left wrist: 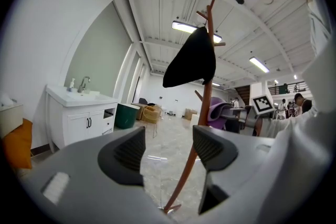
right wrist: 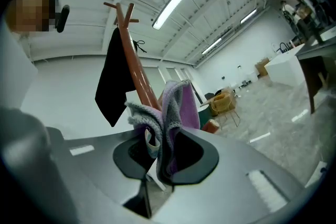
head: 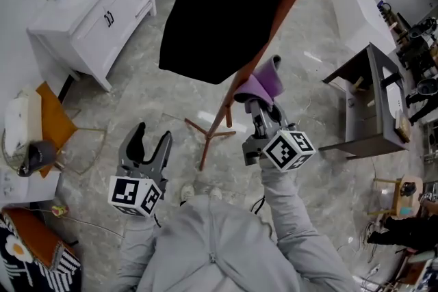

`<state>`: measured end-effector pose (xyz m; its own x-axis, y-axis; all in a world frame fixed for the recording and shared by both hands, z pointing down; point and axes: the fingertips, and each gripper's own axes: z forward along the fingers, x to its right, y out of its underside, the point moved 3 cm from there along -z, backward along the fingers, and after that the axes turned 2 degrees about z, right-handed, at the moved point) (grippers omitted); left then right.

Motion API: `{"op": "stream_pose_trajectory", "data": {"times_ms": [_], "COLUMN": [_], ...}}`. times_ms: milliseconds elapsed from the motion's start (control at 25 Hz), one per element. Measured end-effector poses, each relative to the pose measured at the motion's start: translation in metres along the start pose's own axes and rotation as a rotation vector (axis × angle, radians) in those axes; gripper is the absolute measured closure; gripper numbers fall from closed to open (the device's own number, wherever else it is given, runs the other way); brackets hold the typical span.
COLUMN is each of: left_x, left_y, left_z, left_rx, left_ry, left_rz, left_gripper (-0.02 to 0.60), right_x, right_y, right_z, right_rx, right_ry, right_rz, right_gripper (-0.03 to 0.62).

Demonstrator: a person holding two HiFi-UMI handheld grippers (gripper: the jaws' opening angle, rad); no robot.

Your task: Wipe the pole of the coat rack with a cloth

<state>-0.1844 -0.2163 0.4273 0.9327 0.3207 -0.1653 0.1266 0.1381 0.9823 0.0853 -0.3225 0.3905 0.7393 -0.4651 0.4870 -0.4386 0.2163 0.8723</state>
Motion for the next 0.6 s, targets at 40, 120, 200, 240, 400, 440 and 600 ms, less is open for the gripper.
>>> {"op": "stream_pose_trajectory", "data": {"times_ms": [40, 120, 200, 240, 400, 440, 600], "left_x": [-0.001, -0.003, -0.003, -0.002, 0.003, 0.004, 0.009], "left_y": [0.001, 0.003, 0.004, 0.004, 0.005, 0.005, 0.004], "left_z": [0.0, 0.001, 0.004, 0.005, 0.012, 0.013, 0.02], "left_rx": [-0.003, -0.008, -0.011, -0.013, -0.02, -0.021, -0.024], "left_ry": [-0.002, -0.001, 0.004, 0.008, 0.028, 0.035, 0.061], "left_rz": [-0.001, -0.003, -0.004, -0.005, -0.001, 0.0, 0.005], "left_gripper": [0.273, 0.273, 0.273, 0.273, 0.273, 0.273, 0.273], "right_x": [0.002, 0.004, 0.007, 0.008, 0.017, 0.02, 0.029], "right_y": [0.004, 0.006, 0.003, 0.0, -0.013, -0.017, -0.033], "right_z": [0.0, 0.0, -0.003, -0.005, -0.015, -0.018, -0.03], "right_rx": [-0.005, -0.012, -0.014, -0.016, -0.018, -0.014, 0.015], "right_ry": [0.011, 0.041, 0.088, 0.114, 0.196, 0.212, 0.258], "right_rz": [-0.003, -0.044, -0.121, -0.164, -0.291, -0.308, -0.337], "right_gripper": [0.537, 0.537, 0.537, 0.537, 0.537, 0.537, 0.537]}}
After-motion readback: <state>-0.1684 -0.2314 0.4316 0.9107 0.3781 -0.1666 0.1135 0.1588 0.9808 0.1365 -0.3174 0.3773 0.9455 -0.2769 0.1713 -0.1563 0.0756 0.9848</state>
